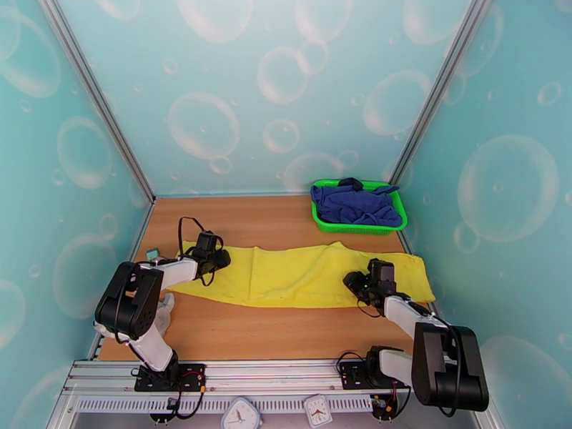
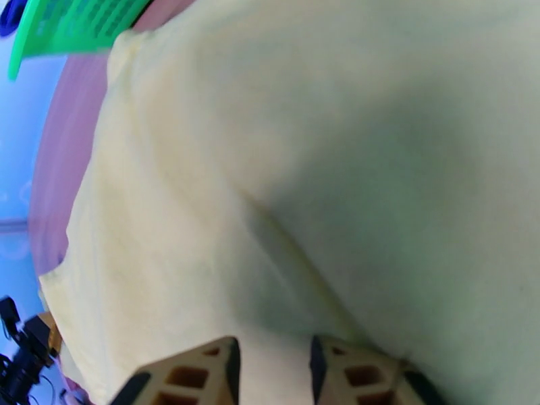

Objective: Fold and stack the trousers

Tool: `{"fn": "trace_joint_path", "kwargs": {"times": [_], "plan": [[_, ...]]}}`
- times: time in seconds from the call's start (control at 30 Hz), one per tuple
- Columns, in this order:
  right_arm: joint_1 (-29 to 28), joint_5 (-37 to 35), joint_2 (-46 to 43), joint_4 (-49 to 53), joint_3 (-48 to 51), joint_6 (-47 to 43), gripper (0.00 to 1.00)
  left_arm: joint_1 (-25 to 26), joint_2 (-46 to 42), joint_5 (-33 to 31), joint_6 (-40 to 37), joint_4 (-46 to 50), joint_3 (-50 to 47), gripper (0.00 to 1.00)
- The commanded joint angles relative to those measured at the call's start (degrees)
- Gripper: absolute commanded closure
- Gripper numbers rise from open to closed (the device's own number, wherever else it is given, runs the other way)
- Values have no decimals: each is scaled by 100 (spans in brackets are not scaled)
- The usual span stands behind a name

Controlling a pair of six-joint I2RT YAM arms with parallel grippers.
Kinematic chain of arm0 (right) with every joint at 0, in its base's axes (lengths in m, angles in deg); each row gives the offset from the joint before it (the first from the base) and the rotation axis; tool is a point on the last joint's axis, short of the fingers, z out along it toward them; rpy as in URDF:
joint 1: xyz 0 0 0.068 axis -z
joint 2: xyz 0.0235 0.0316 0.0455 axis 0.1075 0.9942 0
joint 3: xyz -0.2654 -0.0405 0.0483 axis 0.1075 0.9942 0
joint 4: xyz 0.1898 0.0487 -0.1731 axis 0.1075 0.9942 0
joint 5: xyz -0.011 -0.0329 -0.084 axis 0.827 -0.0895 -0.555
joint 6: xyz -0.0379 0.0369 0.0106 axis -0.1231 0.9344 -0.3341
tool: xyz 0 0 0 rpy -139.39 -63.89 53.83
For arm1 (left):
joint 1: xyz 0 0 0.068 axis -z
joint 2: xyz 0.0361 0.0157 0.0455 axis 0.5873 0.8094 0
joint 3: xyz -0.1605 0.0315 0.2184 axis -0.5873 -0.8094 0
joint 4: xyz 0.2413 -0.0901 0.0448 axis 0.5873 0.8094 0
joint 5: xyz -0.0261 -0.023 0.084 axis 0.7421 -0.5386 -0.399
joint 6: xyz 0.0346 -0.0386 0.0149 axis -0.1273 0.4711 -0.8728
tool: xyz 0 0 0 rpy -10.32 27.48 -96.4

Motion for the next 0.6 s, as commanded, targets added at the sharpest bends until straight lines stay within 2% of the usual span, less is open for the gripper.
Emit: {"fn": "trace_joint_path", "kwargs": {"times": [0.0,0.1,0.17,0.27,0.4,0.5,0.57], "plan": [[629,-12,-142,-127,134,59,65,-277,376,-557,450,-104,29,60],[1045,-72,-261,120,-36,-159,65,-437,386,-947,550,-159,7,60],[1072,-24,-424,203,-117,-315,64,-573,347,-1070,546,-283,-21,60],[954,-11,-726,503,-276,-452,65,-766,437,-1058,429,-298,189,60],[525,-589,-1231,1049,-493,-557,64,-990,827,-1143,328,-134,712,60],[536,-820,-1417,1465,-558,-557,62,-1181,968,-783,445,-146,950,60],[807,-921,-1484,1540,-454,-534,59,-1145,759,-285,409,-411,879,62]]}}
